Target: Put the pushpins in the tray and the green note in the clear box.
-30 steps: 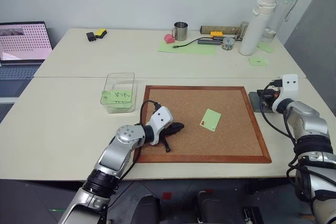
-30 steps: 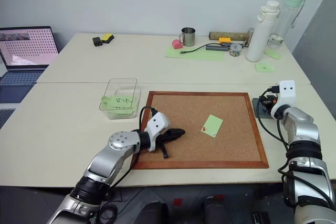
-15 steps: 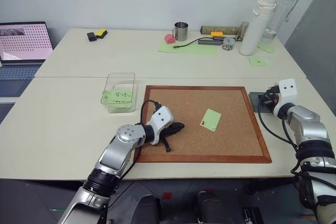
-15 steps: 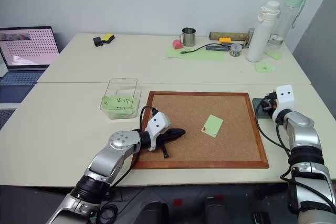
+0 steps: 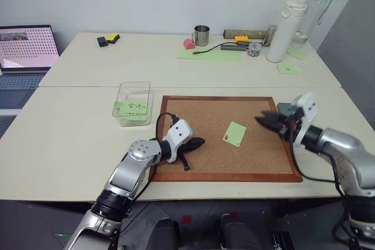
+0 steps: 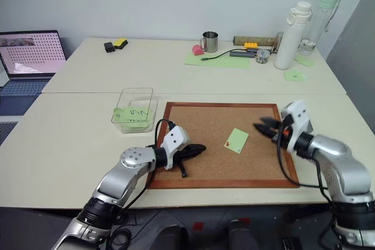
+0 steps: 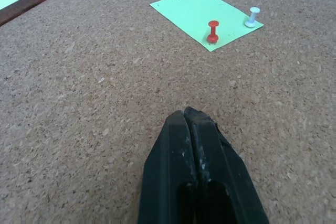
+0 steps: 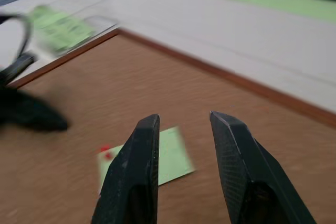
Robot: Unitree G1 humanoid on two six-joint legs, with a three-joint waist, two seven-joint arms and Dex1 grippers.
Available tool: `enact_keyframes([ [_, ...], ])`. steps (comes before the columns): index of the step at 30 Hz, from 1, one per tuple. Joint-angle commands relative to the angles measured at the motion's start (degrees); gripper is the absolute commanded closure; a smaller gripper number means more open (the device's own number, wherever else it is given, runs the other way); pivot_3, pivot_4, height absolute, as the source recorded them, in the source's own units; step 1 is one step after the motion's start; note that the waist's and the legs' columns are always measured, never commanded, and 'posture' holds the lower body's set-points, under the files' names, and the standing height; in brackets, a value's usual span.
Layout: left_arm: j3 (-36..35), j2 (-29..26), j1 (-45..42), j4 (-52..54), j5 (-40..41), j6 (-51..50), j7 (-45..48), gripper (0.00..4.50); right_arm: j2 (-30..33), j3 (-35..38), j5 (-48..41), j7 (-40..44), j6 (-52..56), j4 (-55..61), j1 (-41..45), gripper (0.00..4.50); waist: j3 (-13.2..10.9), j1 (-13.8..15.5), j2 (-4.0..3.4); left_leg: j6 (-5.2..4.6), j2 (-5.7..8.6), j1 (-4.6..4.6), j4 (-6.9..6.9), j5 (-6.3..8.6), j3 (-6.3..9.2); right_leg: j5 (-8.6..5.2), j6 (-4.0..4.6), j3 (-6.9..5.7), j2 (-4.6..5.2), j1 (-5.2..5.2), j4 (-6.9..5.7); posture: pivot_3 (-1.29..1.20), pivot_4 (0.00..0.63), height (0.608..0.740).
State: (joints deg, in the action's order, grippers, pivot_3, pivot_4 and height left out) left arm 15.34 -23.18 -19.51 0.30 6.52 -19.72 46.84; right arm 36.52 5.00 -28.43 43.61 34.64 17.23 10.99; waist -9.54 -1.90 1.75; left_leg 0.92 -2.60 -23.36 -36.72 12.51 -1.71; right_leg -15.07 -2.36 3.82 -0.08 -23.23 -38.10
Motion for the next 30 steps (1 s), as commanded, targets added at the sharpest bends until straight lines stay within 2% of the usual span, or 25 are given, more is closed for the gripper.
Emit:
enact_keyframes([
  [1,1.3,-0.8,0.6,-1.5,-0.9,-1.5,0.8,4.50,-0.8,-4.7,3.2,-0.5,-2.9,4.3,-2.3,2.95,0.0,0.0,0.00,0.00,0.01,0.00,-0.01,0.00,-0.01,0.00,0.00,0.03,0.00,0.00,0.00,0.00,0.150,0.740],
  [8,1.6,-0.8,0.2,-1.8,-0.9,-1.4,1.2,4.50,-4.3,-10.3,9.9,-3.2,-7.6,0.2,-2.2,2.95,0.0,0.1,0.00,0.00,0.03,0.01,-0.02,0.00,-0.06,0.00,0.00,-0.03,-0.01,0.00,0.00,0.00,0.150,0.740],
  [21,1.4,-1.1,0.7,-0.8,-0.8,-1.9,1.1,4.50,-7.3,-12.1,14.6,-3.3,-12.6,-8.3,-2.2,2.95,0.0,0.1,0.01,0.00,0.03,0.01,-0.01,0.00,-0.08,0.01,0.01,-0.02,-0.02,0.00,0.00,0.00,0.150,0.740],
  [24,1.3,-1.1,0.9,-0.6,-0.8,-2.1,1.0,4.50,-8.1,-11.7,13.8,-3.3,-12.3,-7.9,-2.6,3.38,0.0,0.1,0.01,0.00,0.02,0.02,-0.01,0.00,-0.08,0.01,0.02,-0.02,-0.02,0.00,-0.01,0.00,0.150,0.740],
  [29,1.3,-1.1,1.0,-0.4,-0.8,-2.2,0.8,4.50,-9.3,-11.4,13.4,-3.7,-11.8,-7.8,-1.9,4.47,0.0,0.1,0.00,0.00,0.02,0.02,-0.01,0.00,-0.08,0.01,0.02,-0.02,-0.03,0.00,-0.01,0.00,0.150,0.740],
  [30,1.3,-1.1,1.0,-0.4,-0.8,-2.2,0.8,4.50,-9.4,-11.4,13.3,-3.7,-11.7,-7.7,-1.9,4.47,0.0,0.0,0.01,0.00,0.02,0.02,-0.01,0.00,-0.08,0.01,0.02,-0.01,-0.03,0.00,-0.01,0.00,0.150,0.740],
])
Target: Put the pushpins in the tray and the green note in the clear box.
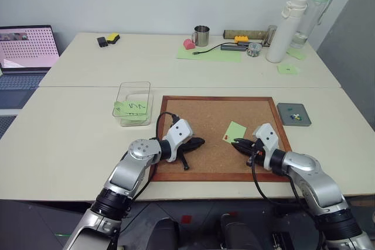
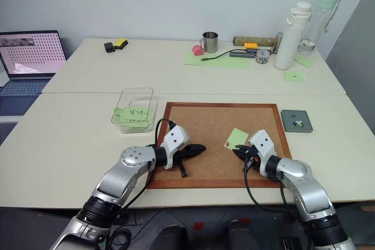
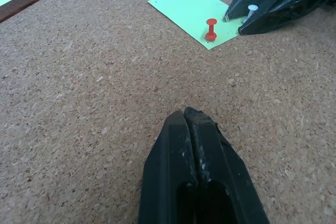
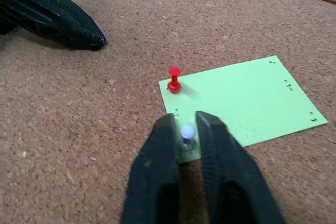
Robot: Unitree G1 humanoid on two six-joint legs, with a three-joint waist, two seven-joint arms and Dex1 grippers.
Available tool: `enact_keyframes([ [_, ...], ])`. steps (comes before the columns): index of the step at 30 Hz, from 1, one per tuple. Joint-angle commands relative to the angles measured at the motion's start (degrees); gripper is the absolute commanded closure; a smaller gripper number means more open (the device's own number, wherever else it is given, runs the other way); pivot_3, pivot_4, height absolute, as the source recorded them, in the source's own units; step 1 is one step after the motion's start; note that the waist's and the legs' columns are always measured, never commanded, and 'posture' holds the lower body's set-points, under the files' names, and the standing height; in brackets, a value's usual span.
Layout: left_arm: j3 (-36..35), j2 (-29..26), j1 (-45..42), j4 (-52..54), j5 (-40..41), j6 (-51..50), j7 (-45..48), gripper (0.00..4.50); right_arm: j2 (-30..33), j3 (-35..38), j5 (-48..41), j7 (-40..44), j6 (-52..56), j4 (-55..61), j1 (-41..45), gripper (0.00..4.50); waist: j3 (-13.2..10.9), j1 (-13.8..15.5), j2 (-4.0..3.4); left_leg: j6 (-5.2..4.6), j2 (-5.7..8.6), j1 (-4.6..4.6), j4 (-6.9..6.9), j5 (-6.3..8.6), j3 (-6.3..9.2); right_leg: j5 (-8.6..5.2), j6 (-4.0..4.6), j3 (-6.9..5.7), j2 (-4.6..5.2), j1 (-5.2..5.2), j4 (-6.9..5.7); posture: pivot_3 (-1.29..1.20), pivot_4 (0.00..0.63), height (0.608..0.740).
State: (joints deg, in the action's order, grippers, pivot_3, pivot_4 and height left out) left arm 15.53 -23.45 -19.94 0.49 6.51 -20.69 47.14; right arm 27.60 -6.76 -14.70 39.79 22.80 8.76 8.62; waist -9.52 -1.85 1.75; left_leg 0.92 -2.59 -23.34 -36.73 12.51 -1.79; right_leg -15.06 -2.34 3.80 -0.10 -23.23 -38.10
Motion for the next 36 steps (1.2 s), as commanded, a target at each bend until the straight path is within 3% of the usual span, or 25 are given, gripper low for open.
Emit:
enact_keyframes([
  [1,1.1,-0.8,1.4,-0.7,-0.8,-1.1,0.5,4.50,-0.5,0.6,-0.6,0.1,0.3,0.9,0.5,4.47,0.0,0.0,0.00,0.00,0.00,0.00,0.00,0.00,0.00,0.00,0.00,0.00,0.00,0.00,0.00,0.00,0.150,0.740],
  [12,1.3,-0.9,1.7,-0.5,-0.8,-1.1,0.7,4.50,0.7,8.7,-10.9,-0.3,8.7,11.9,1.4,4.47,0.0,0.0,-0.01,0.00,-0.01,-0.01,0.01,0.00,0.06,0.00,0.01,-0.01,0.00,-0.01,0.00,0.00,0.150,0.740],
  [17,1.4,-1.0,1.3,-1.0,-0.9,-0.9,1.0,4.50,2.5,12.5,-12.1,-1.4,10.5,10.4,2.8,4.47,0.0,0.0,0.01,0.00,0.00,-0.01,0.01,0.00,0.04,0.00,0.00,-0.03,0.00,0.01,0.02,0.00,0.150,0.740],
  [24,1.6,-1.1,1.3,-1.1,-0.9,-0.6,1.3,4.50,5.7,18.7,-2.1,-14.5,7.3,-9.1,12.6,4.47,0.0,0.1,0.01,0.00,0.03,0.00,0.00,0.00,-0.06,0.05,0.07,0.05,0.03,0.00,0.02,0.00,0.150,0.740],
  [35,1.4,-1.2,1.9,-0.5,-1.2,-0.5,1.1,4.50,8.0,19.1,0.6,-11.6,1.9,-33.6,23.8,4.47,0.1,-0.1,-0.11,0.00,0.06,0.06,0.10,0.00,-0.13,0.13,0.27,0.13,0.02,0.00,0.04,0.00,0.150,0.740],
  [36,1.3,-1.2,2.0,-0.3,-1.2,-0.6,1.0,4.50,7.8,19.5,0.4,-11.6,1.7,-34.9,24.6,4.24,0.1,0.0,-0.11,0.00,0.05,0.07,0.09,0.00,-0.14,0.13,0.27,0.14,0.02,0.00,0.04,0.00,0.150,0.740],
])
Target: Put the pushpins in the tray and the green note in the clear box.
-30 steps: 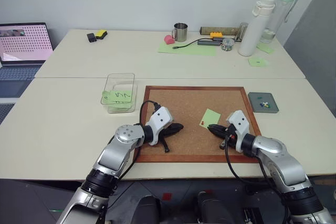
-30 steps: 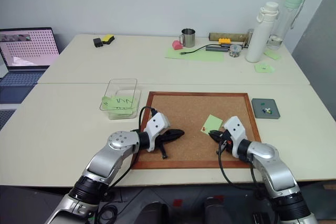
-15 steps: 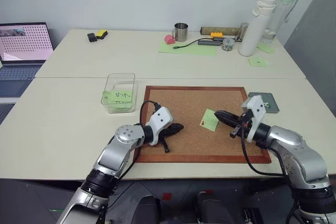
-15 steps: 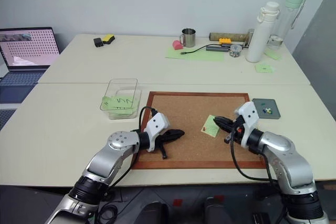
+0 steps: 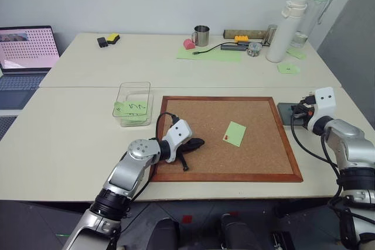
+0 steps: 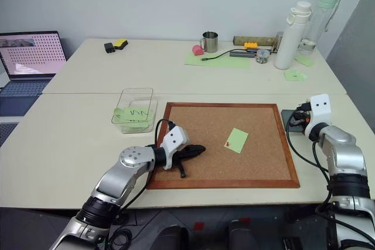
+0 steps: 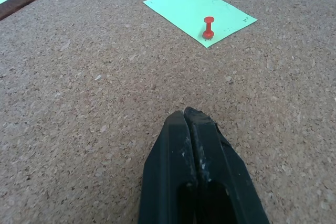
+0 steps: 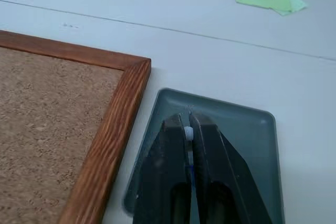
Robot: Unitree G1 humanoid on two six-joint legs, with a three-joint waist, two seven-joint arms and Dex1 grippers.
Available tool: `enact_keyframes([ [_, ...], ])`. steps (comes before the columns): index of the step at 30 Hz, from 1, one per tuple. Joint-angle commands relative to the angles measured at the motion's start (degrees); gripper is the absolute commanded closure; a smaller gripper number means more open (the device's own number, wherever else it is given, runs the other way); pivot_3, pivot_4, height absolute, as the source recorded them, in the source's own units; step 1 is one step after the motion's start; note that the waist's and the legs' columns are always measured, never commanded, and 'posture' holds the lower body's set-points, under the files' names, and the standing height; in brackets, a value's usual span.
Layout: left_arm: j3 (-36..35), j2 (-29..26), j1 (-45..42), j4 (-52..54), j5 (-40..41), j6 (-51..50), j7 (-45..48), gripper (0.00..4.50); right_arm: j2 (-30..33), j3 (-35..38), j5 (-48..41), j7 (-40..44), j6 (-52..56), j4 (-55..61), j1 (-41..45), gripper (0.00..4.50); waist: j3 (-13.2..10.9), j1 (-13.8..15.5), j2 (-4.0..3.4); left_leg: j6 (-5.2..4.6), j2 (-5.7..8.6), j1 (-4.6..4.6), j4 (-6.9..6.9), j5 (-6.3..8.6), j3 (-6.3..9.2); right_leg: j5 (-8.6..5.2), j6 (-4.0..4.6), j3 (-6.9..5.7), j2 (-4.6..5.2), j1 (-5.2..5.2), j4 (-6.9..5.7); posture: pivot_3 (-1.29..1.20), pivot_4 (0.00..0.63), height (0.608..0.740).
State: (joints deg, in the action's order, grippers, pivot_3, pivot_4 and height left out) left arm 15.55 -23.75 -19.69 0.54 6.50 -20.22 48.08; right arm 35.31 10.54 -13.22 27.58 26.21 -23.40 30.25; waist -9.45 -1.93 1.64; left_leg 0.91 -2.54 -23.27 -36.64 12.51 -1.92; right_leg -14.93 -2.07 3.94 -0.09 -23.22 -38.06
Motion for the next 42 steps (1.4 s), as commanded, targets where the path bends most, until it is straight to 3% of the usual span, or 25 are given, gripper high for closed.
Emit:
enact_keyframes([
  [1,1.2,-1.0,1.9,-0.2,-1.2,-1.2,-0.1,4.50,0.1,2.6,-1.3,0.8,-2.1,-3.9,3.6,3.98,0.0,0.0,0.00,0.00,0.00,-0.01,0.00,0.00,0.02,0.00,0.00,-0.01,0.00,0.00,0.00,0.00,0.150,0.740],
  [7,0.9,-1.5,2.6,0.8,-1.1,-1.7,-0.2,4.50,0.7,2.3,-0.2,1.2,-4.8,-6.8,4.5,2.90,0.0,0.0,0.00,0.00,-0.02,-0.01,0.04,0.00,0.02,0.00,0.00,-0.01,-0.01,0.00,0.03,0.00,0.150,0.740],
  [18,1.3,-1.0,1.4,-0.6,-1.3,-1.3,-0.2,4.50,1.1,3.0,-0.8,2.1,-4.5,-4.5,2.9,2.90,0.0,0.0,-0.01,0.00,-0.02,0.01,0.04,0.00,0.01,0.00,0.00,0.00,0.00,0.00,0.01,0.00,0.150,0.740],
  [24,1.5,-0.8,1.1,-1.0,-1.4,-1.1,-0.2,4.50,4.5,-4.0,8.9,2.2,-15.3,-5.9,-0.9,2.90,0.0,0.0,-0.02,0.00,-0.01,0.01,0.04,0.00,0.00,-0.01,0.00,0.00,0.00,0.00,0.01,0.00,0.150,0.740],
  [31,1.5,-0.9,1.4,-0.6,-1.4,-1.2,-0.3,4.50,3.7,-2.4,7.7,2.5,-16.7,-5.9,-0.6,2.90,0.0,0.0,-0.03,0.00,0.00,0.03,0.03,0.00,-0.01,-0.01,-0.02,0.02,0.01,0.01,0.00,0.00,0.150,0.740],
  [34,1.4,-0.9,1.3,-0.6,-1.4,-1.3,-0.4,4.50,2.6,-0.6,3.2,5.7,-15.8,-0.2,-1.3,2.90,0.0,0.0,-0.03,0.00,0.00,0.03,0.03,0.00,-0.01,0.00,-0.01,0.02,0.01,0.01,0.00,0.00,0.150,0.740],
  [38,1.1,-1.0,1.6,-0.4,-1.4,-1.4,-0.6,4.50,0.6,-0.6,-7.7,12.8,-7.1,18.5,-7.7,2.90,0.0,0.1,-0.05,0.00,-0.03,0.02,0.04,0.00,0.05,-0.01,-0.01,-0.01,0.00,0.01,0.00,0.00,0.150,0.740],
  [42,1.0,-1.2,2.0,0.1,-1.3,-1.5,-0.6,4.50,-1.2,-2.9,-14.0,13.5,1.5,33.4,-13.5,2.90,0.0,0.1,-0.05,0.00,-0.06,0.00,0.05,0.00,0.12,-0.02,-0.03,-0.07,-0.03,0.03,-0.01,0.00,0.150,0.740],
])
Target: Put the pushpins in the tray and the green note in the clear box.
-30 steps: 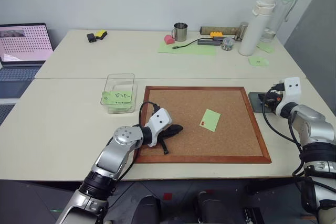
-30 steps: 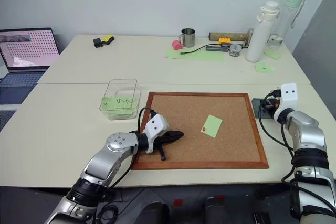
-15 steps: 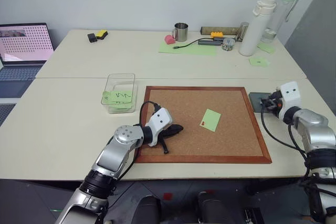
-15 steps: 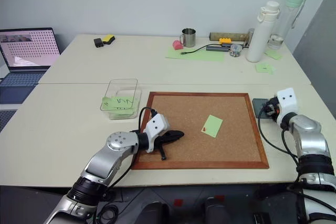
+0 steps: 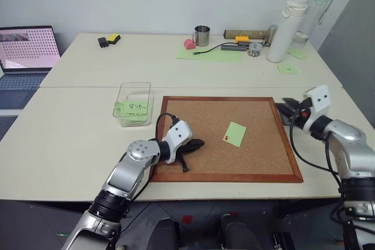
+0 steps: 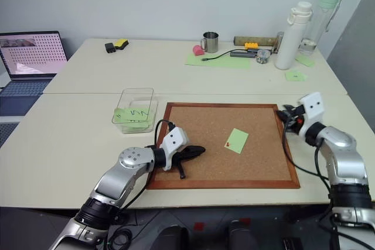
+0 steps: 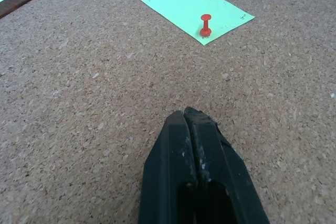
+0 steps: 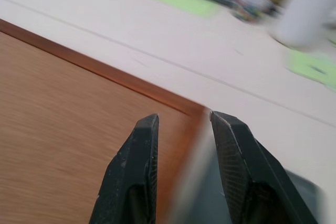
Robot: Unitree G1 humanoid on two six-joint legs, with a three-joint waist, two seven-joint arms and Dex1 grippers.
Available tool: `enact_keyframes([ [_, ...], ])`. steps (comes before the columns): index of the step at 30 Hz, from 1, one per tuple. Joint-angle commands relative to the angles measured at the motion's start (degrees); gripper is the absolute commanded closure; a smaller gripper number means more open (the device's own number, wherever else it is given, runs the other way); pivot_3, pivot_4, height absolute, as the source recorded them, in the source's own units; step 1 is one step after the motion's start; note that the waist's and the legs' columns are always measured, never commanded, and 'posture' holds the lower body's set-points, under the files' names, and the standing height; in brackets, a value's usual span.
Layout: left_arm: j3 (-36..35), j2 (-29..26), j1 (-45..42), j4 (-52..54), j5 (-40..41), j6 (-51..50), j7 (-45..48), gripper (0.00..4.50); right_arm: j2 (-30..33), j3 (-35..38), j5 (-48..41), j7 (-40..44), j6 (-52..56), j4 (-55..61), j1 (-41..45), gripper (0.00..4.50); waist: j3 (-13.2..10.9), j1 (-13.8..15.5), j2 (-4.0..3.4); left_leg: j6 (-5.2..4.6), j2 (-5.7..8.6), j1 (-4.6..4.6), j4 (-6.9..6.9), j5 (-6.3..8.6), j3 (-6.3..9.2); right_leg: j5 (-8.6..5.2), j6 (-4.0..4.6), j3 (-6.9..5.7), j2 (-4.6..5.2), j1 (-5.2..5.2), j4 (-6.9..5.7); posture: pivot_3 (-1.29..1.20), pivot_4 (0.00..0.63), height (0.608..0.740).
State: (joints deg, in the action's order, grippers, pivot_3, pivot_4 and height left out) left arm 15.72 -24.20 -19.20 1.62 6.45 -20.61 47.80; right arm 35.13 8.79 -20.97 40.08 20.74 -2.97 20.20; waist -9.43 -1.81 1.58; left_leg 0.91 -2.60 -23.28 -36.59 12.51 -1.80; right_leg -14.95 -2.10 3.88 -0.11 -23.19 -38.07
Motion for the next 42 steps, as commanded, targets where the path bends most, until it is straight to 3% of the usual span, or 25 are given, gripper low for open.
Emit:
enact_keyframes([
  [1,0.8,-0.8,1.6,-0.9,-1.2,-1.2,-0.4,4.50,-2.1,-2.9,-6.9,0.3,8.3,16.4,-4.9,2.90,0.0,0.0,0.00,0.00,-0.02,0.01,-0.01,0.00,0.02,-0.01,-0.01,0.00,0.00,0.00,0.00,0.00,0.150,0.740],
  [6,0.8,-1.0,1.6,-0.8,-1.0,-1.4,-0.3,4.50,-4.8,-13.6,0.7,-2.9,8.0,22.5,-8.8,2.90,0.0,-0.1,-0.02,0.00,-0.02,0.08,0.00,0.00,0.07,-0.13,-0.20,0.05,0.00,-0.01,-0.02,0.00,0.150,0.740],
  [11,1.0,-1.1,1.4,-0.8,-1.0,-1.4,-0.2,4.50,-8.7,-17.9,3.7,-5.1,7.3,20.5,-8.9,2.90,0.0,-0.1,-0.01,0.00,0.00,0.08,-0.01,0.00,0.03,-0.14,-0.21,0.06,0.02,-0.01,0.00,0.00,0.150,0.740],
  [22,1.1,-1.3,1.5,-0.5,-1.0,-1.5,-0.2,4.50,-15.8,-17.5,6.8,-9.5,6.6,8.8,-5.8,2.90,0.1,-0.1,0.08,0.00,-0.01,0.11,0.02,0.00,-0.02,-0.15,-0.18,0.02,0.00,-0.01,-0.02,0.00,0.150,0.740],
  [29,1.0,-1.5,2.0,0.1,-0.9,-1.8,-0.4,4.50,-16.3,-17.1,6.9,-9.5,6.3,7.2,-5.3,2.90,0.1,-0.1,0.11,0.00,-0.01,0.15,0.07,0.00,-0.01,-0.15,-0.18,0.05,0.00,0.00,-0.02,0.00,0.150,0.740],
  [32,1.0,-1.5,2.2,0.2,-0.9,-1.7,-0.4,4.50,-16.3,-17.1,6.8,-9.4,6.1,7.4,-5.6,3.33,0.1,-0.1,0.11,0.00,-0.01,0.16,0.09,0.00,-0.01,-0.15,-0.18,0.04,-0.01,0.00,-0.01,0.00,0.150,0.740],
  [36,1.0,-1.5,2.1,0.1,-0.9,-1.5,-0.3,4.50,-15.8,-17.0,6.7,-8.6,6.0,8.0,-6.0,4.25,0.1,-0.1,0.10,0.00,-0.01,0.16,0.12,0.00,-0.01,-0.15,-0.18,0.05,0.00,0.00,0.00,0.00,0.150,0.740],
  [42,1.1,-1.2,1.5,-0.7,-0.9,-1.3,-0.3,4.50,-14.2,-17.0,7.2,-7.1,3.6,11.7,-6.0,4.44,0.1,0.0,0.11,0.00,0.00,0.15,0.12,0.00,-0.01,-0.15,-0.18,0.04,0.01,0.00,0.01,0.00,0.150,0.740],
])
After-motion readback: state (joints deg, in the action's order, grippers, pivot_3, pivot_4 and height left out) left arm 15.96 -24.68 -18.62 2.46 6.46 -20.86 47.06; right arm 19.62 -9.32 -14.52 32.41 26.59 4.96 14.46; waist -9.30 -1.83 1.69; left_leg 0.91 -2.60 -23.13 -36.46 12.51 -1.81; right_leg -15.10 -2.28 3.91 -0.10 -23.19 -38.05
